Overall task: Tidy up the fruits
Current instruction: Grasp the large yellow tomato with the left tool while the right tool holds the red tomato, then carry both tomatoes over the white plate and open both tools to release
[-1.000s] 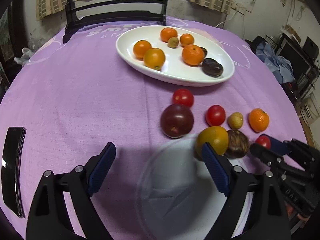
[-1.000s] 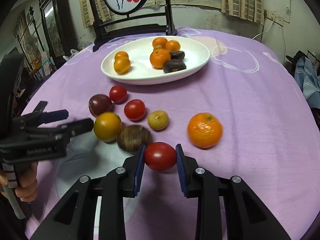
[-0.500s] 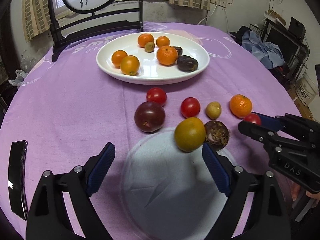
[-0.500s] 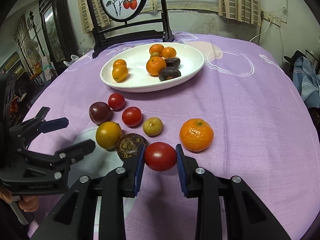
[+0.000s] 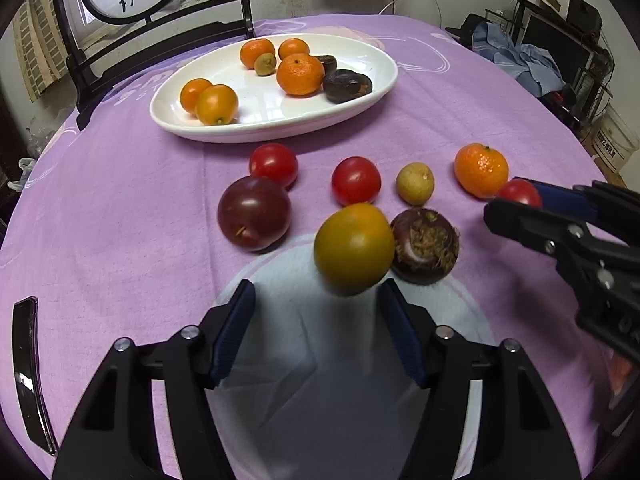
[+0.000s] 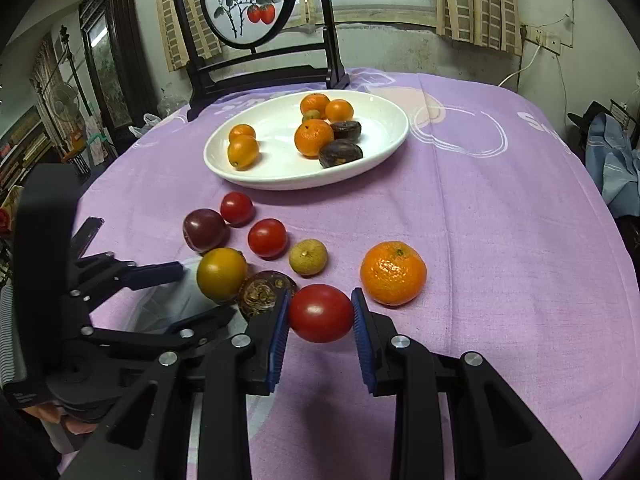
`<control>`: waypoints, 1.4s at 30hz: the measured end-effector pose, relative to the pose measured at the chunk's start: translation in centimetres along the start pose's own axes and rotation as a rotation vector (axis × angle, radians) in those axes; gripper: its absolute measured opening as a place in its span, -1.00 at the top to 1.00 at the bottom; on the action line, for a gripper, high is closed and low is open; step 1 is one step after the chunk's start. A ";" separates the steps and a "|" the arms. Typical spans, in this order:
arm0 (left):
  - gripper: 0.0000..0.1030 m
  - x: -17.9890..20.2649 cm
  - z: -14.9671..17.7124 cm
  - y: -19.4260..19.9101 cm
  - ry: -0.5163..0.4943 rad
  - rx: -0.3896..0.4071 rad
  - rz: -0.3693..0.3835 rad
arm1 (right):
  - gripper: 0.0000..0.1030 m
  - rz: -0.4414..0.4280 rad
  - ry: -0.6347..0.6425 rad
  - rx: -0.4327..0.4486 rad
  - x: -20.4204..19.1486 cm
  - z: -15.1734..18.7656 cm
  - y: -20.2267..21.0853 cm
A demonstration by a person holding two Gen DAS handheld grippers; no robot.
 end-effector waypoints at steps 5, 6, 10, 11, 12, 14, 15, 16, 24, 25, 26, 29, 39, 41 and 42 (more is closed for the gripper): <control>-0.07 0.4 -1.3 -0.6 0.015 -0.014 0.004 | 0.39 -0.008 -0.004 0.004 0.0 0.0 0.3; -0.07 0.4 -1.6 -0.7 0.015 -0.014 0.000 | 0.39 -0.009 -0.006 0.002 0.0 0.0 0.2; -0.02 0.4 -2.6 -1.3 0.013 -0.017 -0.004 | 0.39 -0.015 -0.006 -0.003 -0.1 0.0 0.2; 0.05 0.5 -2.8 -1.3 0.011 -0.013 0.009 | 0.39 -0.017 -0.005 -0.003 -0.1 0.1 0.2; 0.22 0.5 -2.9 -1.3 0.007 -0.006 0.014 | 0.38 -0.017 -0.004 -0.004 -0.2 0.1 0.2; 0.28 0.8 -2.9 -1.1 -0.011 0.000 0.008 | 0.38 -0.018 -0.004 -0.006 -0.2 0.1 0.2; 0.28 0.8 -2.9 -1.0 -0.012 0.001 0.005 | 0.38 -0.018 -0.004 -0.006 -0.2 0.1 0.1; 0.28 0.8 -2.7 -0.9 -0.009 -0.001 0.006 | 0.38 -0.016 -0.004 -0.008 -0.2 0.1 0.1; 0.28 -0.1 -1.6 2.5 0.010 0.040 0.034 | 0.38 -0.027 0.002 -0.015 -0.5 0.4 -0.2; 0.29 -0.5 -1.8 3.1 0.010 0.052 0.033 | 0.38 -0.032 -0.001 -0.014 -0.5 0.3 -0.2; 0.29 -0.8 -2.1 3.6 0.011 0.061 0.033 | 0.38 -0.038 -0.013 -0.012 -0.5 0.2 -0.2; 0.29 -2.4 -3.4 4.8 0.023 0.088 0.040 | 0.36 -0.030 -0.027 0.014 -0.6 -0.5 0.6; 0.29 -6.7 -7.9 4.8 0.061 0.124 -0.001 | 0.36 -0.105 0.047 0.021 -2.5 -5.8 2.2; 0.29 -7.0 -7.6 4.5 0.067 0.129 0.011 | 0.25 -0.058 0.119 0.009 -2.2 -4.3 2.6; 0.29 -7.0 -7.4 4.4 0.063 0.132 0.008 | 0.17 -0.035 0.143 -0.013 -1.8 -2.9 2.6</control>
Point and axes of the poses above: each gripper's, at about its wrist camera, not at the fingertips, and y roughly against the way its jaws point, x to its right, z to its underside, the point moved 6 cm from there along -y, roughly the way its jaws point, and after that the axes turned 11 degrees about -y, right-handed, at the moved point
